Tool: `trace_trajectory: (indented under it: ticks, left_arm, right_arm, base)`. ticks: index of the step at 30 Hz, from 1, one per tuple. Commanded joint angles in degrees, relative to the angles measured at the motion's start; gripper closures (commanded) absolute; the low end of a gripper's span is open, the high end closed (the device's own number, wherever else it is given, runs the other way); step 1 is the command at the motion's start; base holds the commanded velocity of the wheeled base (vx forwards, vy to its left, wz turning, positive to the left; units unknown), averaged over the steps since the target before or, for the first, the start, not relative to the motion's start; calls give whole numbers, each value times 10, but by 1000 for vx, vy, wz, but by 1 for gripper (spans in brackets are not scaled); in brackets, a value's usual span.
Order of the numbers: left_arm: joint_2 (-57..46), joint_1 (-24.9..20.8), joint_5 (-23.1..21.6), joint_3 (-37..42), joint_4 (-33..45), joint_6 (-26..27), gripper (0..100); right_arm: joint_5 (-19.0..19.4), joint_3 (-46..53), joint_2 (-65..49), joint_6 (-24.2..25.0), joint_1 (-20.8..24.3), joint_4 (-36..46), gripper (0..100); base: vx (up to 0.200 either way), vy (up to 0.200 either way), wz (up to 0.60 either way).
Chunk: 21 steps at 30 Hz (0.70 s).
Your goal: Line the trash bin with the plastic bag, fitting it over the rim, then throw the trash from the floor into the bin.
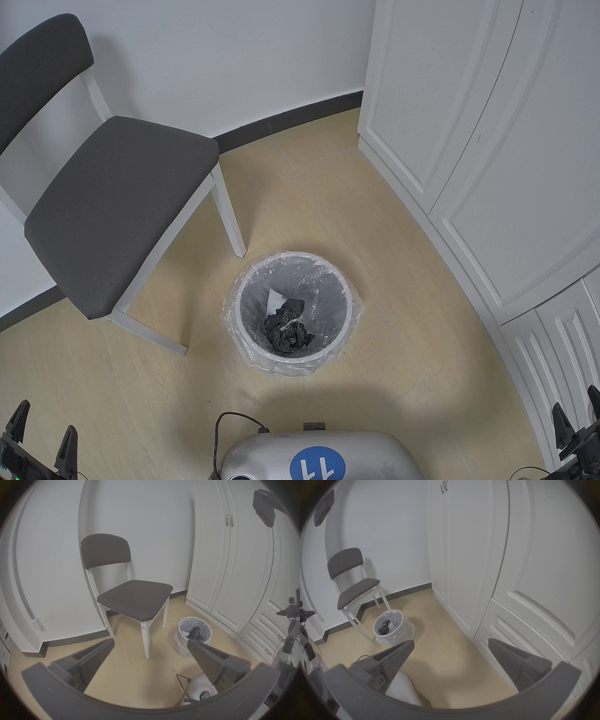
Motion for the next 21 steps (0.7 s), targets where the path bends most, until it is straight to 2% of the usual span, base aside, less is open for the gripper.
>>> trace_trajectory:
  ticks: [1,21]
  left_arm:
    - [-9,0,0,9,0,0,0]
    - [-9,0,0,9,0,0,0]
  right_arm:
    - [0,10,1,0,1,0,0]
    - [1,9,1,3,1,0,0]
  base:
    - [0,0,0]
    - [0,0,0]
